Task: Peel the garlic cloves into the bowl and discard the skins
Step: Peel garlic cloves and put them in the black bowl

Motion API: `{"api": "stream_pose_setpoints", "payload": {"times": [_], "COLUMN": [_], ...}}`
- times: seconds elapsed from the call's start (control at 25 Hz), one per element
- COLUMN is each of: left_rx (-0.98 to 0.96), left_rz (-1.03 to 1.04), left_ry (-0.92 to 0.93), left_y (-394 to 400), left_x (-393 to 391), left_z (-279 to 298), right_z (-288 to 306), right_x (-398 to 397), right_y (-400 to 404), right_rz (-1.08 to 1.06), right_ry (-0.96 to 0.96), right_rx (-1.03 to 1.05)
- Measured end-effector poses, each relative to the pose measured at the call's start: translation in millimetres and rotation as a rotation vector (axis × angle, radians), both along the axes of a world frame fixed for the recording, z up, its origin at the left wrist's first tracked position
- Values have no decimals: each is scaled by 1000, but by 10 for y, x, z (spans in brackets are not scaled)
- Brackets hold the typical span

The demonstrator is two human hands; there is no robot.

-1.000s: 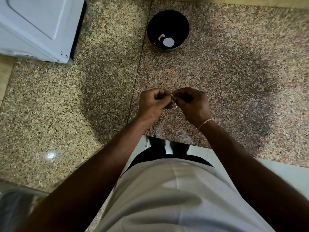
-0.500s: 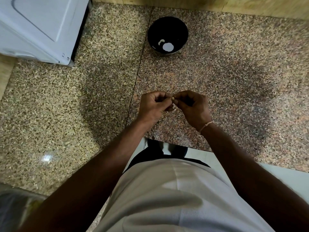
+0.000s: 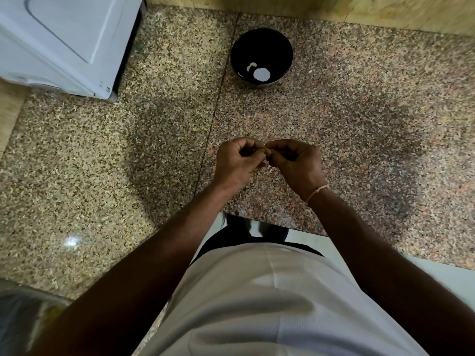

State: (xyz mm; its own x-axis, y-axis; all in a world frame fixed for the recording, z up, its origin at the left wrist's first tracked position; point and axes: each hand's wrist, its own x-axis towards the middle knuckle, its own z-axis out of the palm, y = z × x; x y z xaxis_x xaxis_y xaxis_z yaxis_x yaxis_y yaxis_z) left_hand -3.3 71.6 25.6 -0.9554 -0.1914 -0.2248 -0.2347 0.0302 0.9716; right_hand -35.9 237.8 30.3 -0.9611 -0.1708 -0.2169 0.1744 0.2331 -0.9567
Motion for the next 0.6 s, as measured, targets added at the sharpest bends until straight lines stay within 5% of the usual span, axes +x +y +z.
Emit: {"api": "stream_pose_setpoints", "payload": {"times": [0.28, 0.6], "left_rx": [122, 170], "left_rz": [86, 115], "left_ry": [-65, -124], "left_y": [5, 18], "left_x": [-7, -12], "left_z": [-12, -56], "right_z": [-73, -139], "right_x": [5, 31], "right_y": [-33, 28], "right_rz": [-77, -126], "right_ry": [-184, -255], "right_rx": [-239, -243]}}
